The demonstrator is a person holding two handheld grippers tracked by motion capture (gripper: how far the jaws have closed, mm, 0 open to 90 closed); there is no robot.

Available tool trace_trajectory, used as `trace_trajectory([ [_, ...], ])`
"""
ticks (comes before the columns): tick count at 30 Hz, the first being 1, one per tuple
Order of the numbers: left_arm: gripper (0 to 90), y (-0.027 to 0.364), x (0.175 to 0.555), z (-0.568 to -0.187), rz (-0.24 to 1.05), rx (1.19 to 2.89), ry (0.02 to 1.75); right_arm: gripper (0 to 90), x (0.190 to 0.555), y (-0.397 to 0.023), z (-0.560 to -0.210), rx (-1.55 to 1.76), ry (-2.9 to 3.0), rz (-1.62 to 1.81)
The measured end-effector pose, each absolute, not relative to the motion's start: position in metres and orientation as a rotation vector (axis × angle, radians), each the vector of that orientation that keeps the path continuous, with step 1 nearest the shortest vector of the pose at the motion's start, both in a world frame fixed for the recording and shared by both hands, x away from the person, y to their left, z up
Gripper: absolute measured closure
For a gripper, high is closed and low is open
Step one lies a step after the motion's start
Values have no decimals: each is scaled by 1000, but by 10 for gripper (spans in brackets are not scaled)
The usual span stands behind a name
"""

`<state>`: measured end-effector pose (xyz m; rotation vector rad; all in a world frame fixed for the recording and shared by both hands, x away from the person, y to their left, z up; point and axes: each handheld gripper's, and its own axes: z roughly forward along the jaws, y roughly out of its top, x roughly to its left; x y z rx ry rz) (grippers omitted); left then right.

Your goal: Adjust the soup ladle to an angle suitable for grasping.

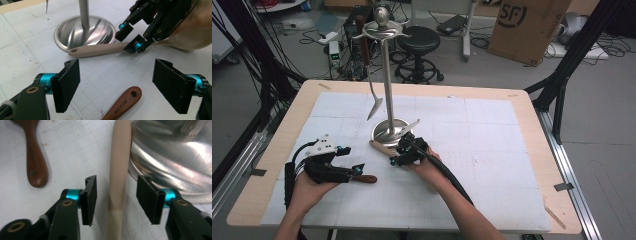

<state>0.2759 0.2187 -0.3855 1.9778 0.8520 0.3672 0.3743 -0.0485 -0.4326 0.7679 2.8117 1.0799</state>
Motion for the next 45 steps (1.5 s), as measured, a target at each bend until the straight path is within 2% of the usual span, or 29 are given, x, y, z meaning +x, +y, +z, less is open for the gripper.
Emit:
trace_trajectory([
  [9,229,219,276,-386,367,1979,852,656,373,-49,-435,747,2809,1026],
  [11,229,219,276,-386,367,1978,853,711,372,-49,-435,735,2821,1020],
  [19,229,218,276,-386,364,1978,854,739,371,-51,-433,753,2868,1054],
  [33,239,217,277,-387,359,1982,857,742,344,-67,-402,561,2819,1262],
  [45,248,207,278,-387,336,1994,826,741,331,-71,-393,491,2804,1324],
])
